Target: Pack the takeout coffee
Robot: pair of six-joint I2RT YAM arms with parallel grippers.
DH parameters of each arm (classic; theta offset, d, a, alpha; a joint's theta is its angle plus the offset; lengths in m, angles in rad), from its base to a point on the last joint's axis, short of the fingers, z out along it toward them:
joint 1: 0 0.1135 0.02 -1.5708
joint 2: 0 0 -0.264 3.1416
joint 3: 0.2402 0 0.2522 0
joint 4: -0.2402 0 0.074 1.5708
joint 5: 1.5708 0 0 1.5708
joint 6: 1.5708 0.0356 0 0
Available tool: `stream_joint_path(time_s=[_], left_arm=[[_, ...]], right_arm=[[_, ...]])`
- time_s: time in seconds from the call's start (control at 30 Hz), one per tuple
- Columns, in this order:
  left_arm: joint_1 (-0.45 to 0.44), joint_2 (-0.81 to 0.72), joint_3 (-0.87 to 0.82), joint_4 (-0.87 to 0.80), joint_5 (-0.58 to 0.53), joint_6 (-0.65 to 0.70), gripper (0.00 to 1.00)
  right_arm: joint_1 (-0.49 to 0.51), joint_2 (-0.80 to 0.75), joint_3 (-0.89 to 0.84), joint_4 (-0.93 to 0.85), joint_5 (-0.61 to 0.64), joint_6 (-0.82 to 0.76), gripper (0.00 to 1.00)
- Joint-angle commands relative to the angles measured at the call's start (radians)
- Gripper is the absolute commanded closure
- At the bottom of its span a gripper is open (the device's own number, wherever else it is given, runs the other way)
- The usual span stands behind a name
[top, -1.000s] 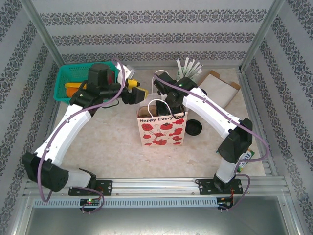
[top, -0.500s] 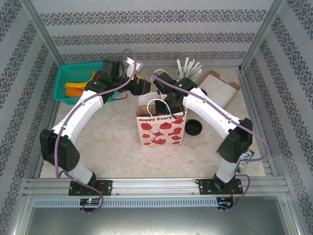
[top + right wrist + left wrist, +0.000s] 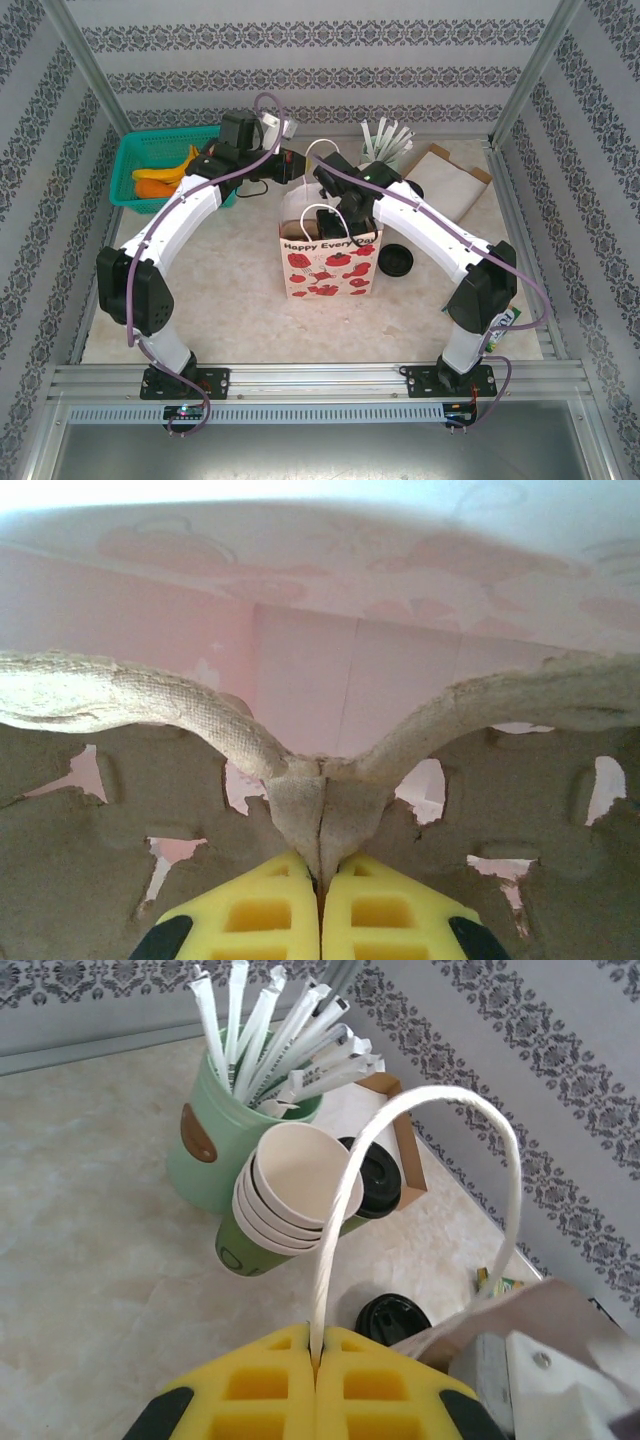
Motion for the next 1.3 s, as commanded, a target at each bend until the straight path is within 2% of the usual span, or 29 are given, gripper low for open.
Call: stream_joint_path(time_s=[0.0, 0.13, 0.3, 0.63, 0.73, 1.0, 1.27], left_arm=[[-0.003, -0.052, -0.036, 0.126, -0.024, -0.068, 1.0], [-0.004, -0.089, -0.098, 0.214, 0.046, -0.07, 1.0], [-0.008, -0.109, -0.121, 0.224, 0.1, -0.041, 1.0], [-0.011, -0.119, -0.106, 0.152, 0.09, -0.012, 1.0], [-0.01, -0.127, -0.097, 0.103, 0.077, -0.001, 0.92], [-0.01, -0.162, -0.111, 0.045, 0.071, 0.023, 0.9], [-0.002, -0.232, -0.132, 0.022, 0.088, 0.047, 0.7]], right_arm=[[0.011, -0.018, -0.024, -0.05, -0.039, 0.008, 1.0], [0.01, 0.022, 0.002, -0.047, -0.045, 0.028, 1.0], [0.009, 0.07, 0.049, -0.058, -0.056, 0.041, 1.0], [0.007, 0.1, 0.039, -0.03, -0.023, 0.07, 1.0], [0.011, 0.097, 0.017, 0.005, -0.013, 0.069, 1.0], [0.015, 0.109, -0.038, 0.048, -0.012, 0.039, 1.0], [0.012, 0.139, -0.053, 0.055, -0.035, 0.016, 1.0]])
